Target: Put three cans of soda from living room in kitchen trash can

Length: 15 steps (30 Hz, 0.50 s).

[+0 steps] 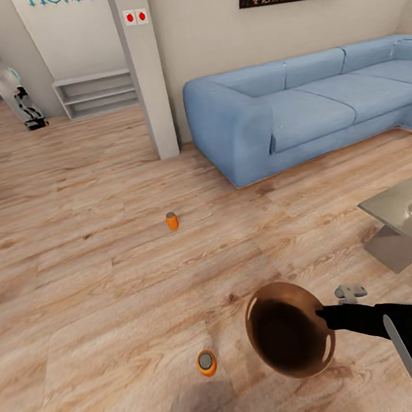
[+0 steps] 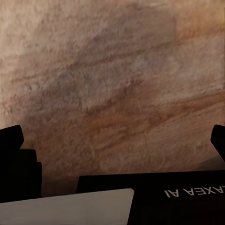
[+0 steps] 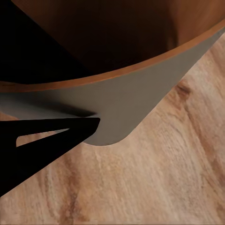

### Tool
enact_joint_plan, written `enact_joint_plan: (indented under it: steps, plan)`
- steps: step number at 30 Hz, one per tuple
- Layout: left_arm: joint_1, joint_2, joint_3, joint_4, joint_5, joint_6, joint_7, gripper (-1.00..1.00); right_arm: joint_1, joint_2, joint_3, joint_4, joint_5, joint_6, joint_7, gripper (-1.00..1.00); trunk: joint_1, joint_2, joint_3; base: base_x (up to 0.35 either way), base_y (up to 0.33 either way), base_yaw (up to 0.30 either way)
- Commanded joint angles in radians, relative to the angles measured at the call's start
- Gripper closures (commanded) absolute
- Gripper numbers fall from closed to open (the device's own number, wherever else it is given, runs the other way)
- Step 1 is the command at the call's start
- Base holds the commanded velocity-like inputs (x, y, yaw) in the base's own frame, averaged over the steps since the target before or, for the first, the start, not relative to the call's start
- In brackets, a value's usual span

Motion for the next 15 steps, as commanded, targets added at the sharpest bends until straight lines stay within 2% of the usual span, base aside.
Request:
enact_joint_plan:
  steps: [1, 9, 15]
  plan:
    - [0.000, 0.000, 0.000, 0.000, 0.000, 0.000, 0.000, -1.00, 0.000, 0.000, 0.000, 0.000, -0.021, 0.004, 0.003, 1.00, 0.000, 0.000, -0.002, 0.000, 0.000, 0.000]
    - [0.000, -0.001, 0.000, 0.000, 0.001, -0.001, 0.000, -1.00, -0.004, -0.003, -0.003, -0.002, -0.022, 0.004, 0.003, 1.00, 0.000, 0.000, -0.015, 0.000, 0.000, 0.000]
    - [0.001, -0.001, 0.001, 0.000, 0.004, -0.002, 0.000, -1.00, -0.008, -0.038, -0.043, -0.003, -0.030, 0.004, 0.010, 1.00, 0.000, 0.000, -0.024, 0.000, 0.000, 0.000]
